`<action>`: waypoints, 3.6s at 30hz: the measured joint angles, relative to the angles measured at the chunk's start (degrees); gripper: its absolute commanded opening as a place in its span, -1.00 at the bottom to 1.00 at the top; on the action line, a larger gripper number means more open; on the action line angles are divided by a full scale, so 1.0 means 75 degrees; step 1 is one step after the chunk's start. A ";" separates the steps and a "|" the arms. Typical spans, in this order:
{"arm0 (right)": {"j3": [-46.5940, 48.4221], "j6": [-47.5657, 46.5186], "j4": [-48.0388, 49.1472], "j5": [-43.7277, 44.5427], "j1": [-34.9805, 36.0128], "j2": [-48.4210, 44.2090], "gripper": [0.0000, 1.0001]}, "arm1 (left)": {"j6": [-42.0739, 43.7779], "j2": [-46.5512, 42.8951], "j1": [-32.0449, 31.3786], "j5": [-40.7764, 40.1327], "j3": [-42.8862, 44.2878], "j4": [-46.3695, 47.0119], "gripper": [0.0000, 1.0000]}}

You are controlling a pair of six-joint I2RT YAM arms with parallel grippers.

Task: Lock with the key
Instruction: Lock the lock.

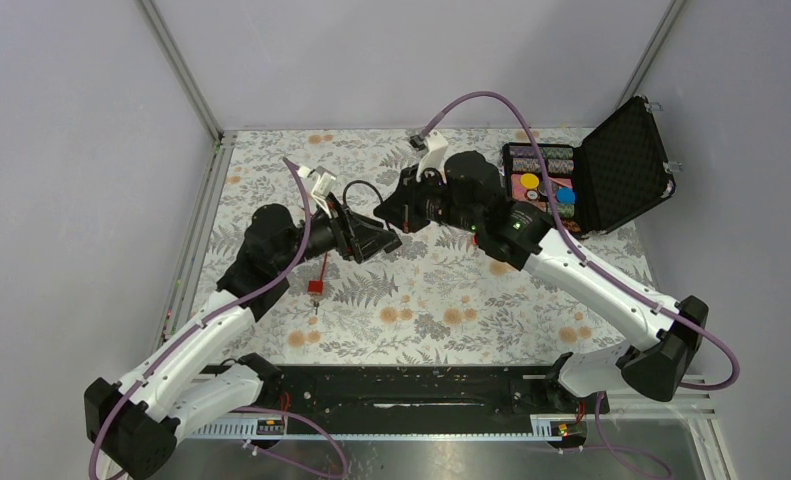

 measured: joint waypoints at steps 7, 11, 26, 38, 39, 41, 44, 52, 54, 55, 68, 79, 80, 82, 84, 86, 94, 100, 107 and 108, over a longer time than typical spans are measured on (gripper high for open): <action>-0.0055 0.0312 0.0326 -0.0003 -0.0119 -0.0099 -1.00 | 0.0128 0.0082 0.0000 0.0326 0.0000 0.0020 -0.04; -0.0076 0.0428 0.0370 -0.0020 -0.0152 -0.0099 -1.00 | 0.0122 0.0085 0.0000 0.0425 0.0000 0.0178 -0.16; -0.0227 0.0906 0.0589 -0.0154 -0.0300 -0.0134 0.65 | -0.0079 0.0256 0.0009 0.0560 0.0000 0.0501 -1.00; -0.2736 0.1378 0.1577 -0.1288 -0.1195 -0.2194 0.59 | -0.0224 0.0152 0.0090 -0.0154 0.0262 0.0527 -1.00; -0.2975 0.1422 0.1716 -0.1428 -0.1239 -0.2448 0.46 | -0.0268 0.0134 0.0090 -0.0140 0.0312 0.0577 -1.00; -0.3212 0.1510 0.1990 -0.1670 -0.1268 -0.2704 0.24 | -0.0335 0.0128 0.0090 -0.0029 0.0411 0.0650 -1.00; -0.3453 0.1737 0.2623 -0.2148 -0.1276 -0.2789 0.13 | -0.0458 0.0140 0.0090 0.0277 0.0577 0.0836 -1.00; -0.3754 0.2241 0.4281 -0.3197 -0.1285 -0.2425 0.40 | -0.0746 0.0157 0.0090 0.1565 0.0752 0.1798 -1.00; -0.3783 0.2340 0.4782 -0.3445 -0.1285 -0.2317 0.40 | -0.0793 0.0157 0.0087 0.1839 0.0775 0.2005 -1.00; -0.3824 0.2396 0.5112 -0.3576 -0.1285 -0.2279 0.35 | -0.0822 0.0157 0.0087 0.1961 0.0784 0.2113 -1.00; -0.3870 0.3643 0.7772 -0.4861 -0.1285 -0.1568 0.00 | -0.1288 0.0154 -0.0044 0.2442 0.0982 0.2975 -1.00; -0.3867 0.4395 0.8795 -0.5251 -0.1285 -0.1376 -0.84 | -0.1341 0.0140 -0.0102 0.2407 0.1049 0.3130 -1.00; -0.3867 0.4398 0.8781 -0.5249 -0.1285 -0.1376 -0.90 | -0.1341 0.0140 -0.0102 0.2381 0.1052 0.3127 -1.00; -0.3861 0.4336 0.8717 -0.5234 -0.1285 -0.1381 -0.98 | -0.1343 0.0140 -0.0102 0.2326 0.1058 0.3098 -1.00; -0.3832 0.4229 0.8545 -0.5187 -0.1294 -0.1402 -1.00 | -0.1364 0.0137 -0.0102 0.2232 0.1070 0.2975 -1.00; -0.3806 0.4042 0.8271 -0.5129 -0.1317 -0.1457 -1.00 | -0.1358 0.0128 -0.0102 0.2098 0.1075 0.2809 -1.00; -0.3416 0.2060 0.5496 -0.3826 -0.1241 -0.1926 -1.00 | -0.1043 0.0038 -0.0160 0.0726 0.1314 0.1008 -1.00; -0.3107 0.0874 0.4013 -0.3153 -0.1110 -0.1990 -1.00 | -0.0871 0.0117 -0.0221 0.0172 0.1527 -0.0093 -1.00; -0.2544 -0.0699 0.2232 -0.3882 -0.1172 -0.1926 -1.00 | -0.0233 0.0189 -0.0251 0.0737 0.1754 -0.1107 -1.00; -0.2486 -0.0898 0.2069 -0.4077 -0.1212 -0.1926 -1.00 | -0.0146 0.0184 -0.0248 0.0860 0.1760 -0.1166 -1.00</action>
